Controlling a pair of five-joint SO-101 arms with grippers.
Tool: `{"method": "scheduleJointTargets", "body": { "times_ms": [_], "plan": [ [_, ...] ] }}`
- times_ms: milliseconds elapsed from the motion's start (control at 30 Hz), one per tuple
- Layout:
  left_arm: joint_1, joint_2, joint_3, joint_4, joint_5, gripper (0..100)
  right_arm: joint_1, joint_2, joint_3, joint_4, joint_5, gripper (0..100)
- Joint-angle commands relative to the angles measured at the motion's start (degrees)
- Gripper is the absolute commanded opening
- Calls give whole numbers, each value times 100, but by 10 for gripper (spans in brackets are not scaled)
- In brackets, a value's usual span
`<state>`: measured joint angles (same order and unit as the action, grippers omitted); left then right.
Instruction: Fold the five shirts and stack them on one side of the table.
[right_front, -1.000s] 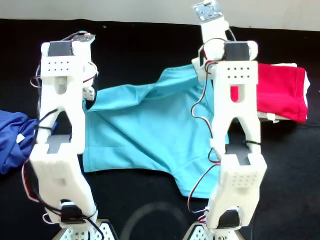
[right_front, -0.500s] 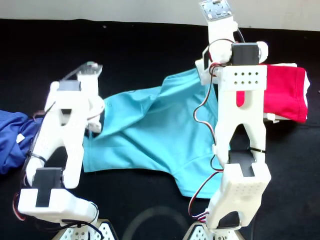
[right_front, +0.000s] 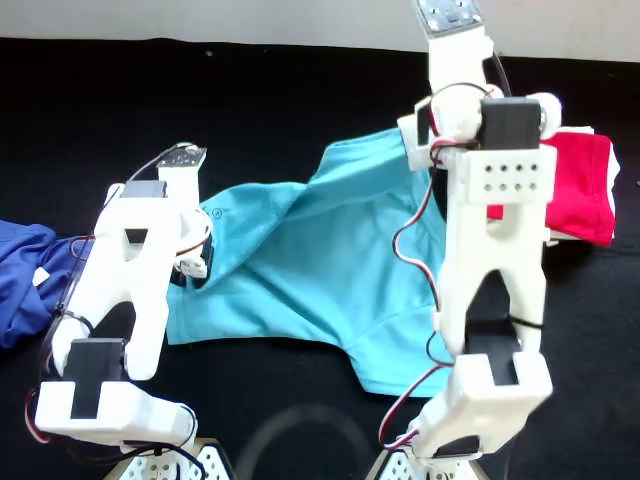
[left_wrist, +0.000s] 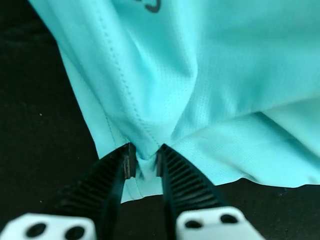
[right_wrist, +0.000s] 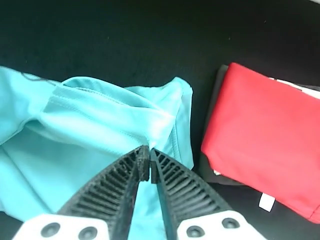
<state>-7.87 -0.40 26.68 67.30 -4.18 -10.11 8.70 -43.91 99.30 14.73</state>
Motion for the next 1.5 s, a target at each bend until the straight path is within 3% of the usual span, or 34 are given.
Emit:
{"method": "scheduleJointTargets", "body": {
  "times_ms": [0,133,333,467,700,1067,1467],
  "plan": [
    [31,-251,-31,-18,-18,189,48,-567,743,-198,97,6],
    [22,-259,-92,-18,0,188,48,-1446,2369,-1086,105,6],
    [-338,-259,-532,-18,18,188,48,-3002,5868,-3275,114,6],
    [-514,-259,-892,44,18,188,48,-3600,7222,-4048,114,6],
    [-154,-198,-567,193,9,188,57,-3626,7415,-4110,105,6],
    [-136,-189,1024,-1275,-35,188,57,-3670,7459,-4084,105,6],
    [-444,-180,1086,-1213,-431,190,57,-3679,7459,-4075,105,6]
  ]
}}
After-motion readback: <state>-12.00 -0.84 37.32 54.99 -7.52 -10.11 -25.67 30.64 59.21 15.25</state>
